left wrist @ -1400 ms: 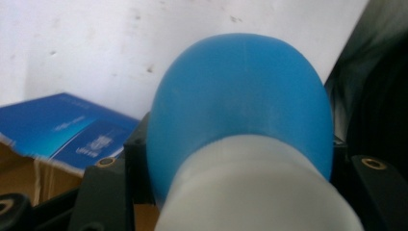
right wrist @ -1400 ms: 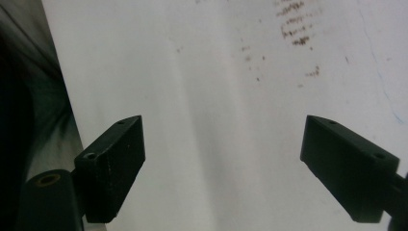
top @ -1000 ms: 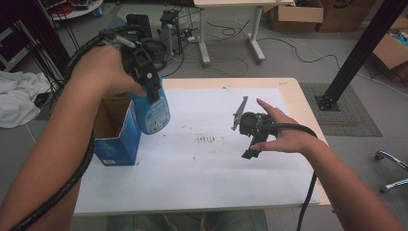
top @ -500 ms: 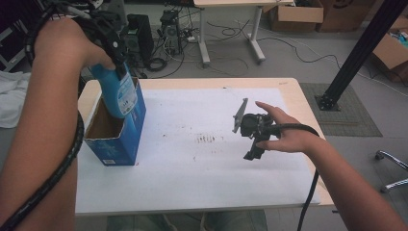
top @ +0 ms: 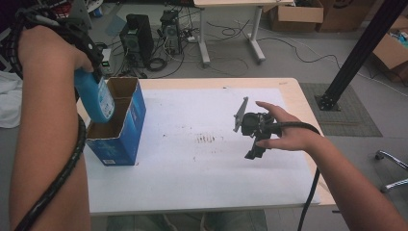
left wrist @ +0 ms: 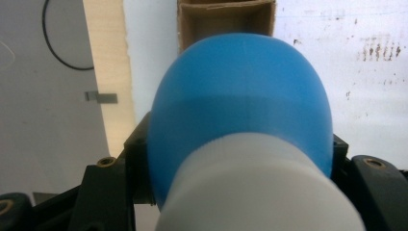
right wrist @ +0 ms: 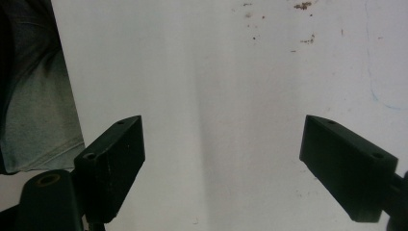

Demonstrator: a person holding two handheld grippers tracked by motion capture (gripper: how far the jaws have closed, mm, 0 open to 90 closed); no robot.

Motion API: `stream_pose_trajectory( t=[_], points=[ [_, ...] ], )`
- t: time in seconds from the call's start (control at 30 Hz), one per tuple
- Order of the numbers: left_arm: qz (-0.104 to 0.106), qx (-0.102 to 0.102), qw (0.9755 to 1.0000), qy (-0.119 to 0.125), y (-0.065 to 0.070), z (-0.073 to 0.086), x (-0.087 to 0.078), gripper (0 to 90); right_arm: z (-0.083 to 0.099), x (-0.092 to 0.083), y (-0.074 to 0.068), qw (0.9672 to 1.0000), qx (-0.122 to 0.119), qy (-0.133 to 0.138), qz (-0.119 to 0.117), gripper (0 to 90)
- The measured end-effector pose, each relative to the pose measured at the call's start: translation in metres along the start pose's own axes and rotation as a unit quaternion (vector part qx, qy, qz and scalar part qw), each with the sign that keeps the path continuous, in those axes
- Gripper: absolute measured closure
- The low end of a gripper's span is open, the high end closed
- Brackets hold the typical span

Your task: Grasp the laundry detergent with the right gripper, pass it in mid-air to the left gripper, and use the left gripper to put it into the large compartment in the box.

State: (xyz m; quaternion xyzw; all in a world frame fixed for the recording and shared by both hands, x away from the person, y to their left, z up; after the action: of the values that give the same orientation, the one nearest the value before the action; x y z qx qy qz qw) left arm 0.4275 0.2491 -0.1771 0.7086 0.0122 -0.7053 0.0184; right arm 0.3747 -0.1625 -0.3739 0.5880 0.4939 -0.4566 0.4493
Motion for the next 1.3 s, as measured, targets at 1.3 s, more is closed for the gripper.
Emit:
stream_pose_trajectory(
  t=[1.3],
  points=[
    [0.029,0.028,0.9989,-0.025,-0.009,-0.003,0.158,38.5,-0.003,0.003,-0.007,0.9999,-0.003,-0.006,-0.009,15.8]
  ],
)
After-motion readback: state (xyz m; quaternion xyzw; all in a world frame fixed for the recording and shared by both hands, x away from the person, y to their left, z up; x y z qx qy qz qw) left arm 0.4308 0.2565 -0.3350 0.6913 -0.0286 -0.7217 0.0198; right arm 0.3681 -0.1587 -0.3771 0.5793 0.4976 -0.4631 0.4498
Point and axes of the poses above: each handheld gripper's, and its own axes: x roughly forward along the jaws, z roughly out of its underside, y roughly to its right, the point moved 7 cm from there along x, roughly forward along the jaws, and after that the axes turned 3 degrees about z, right-handed, at the moved point
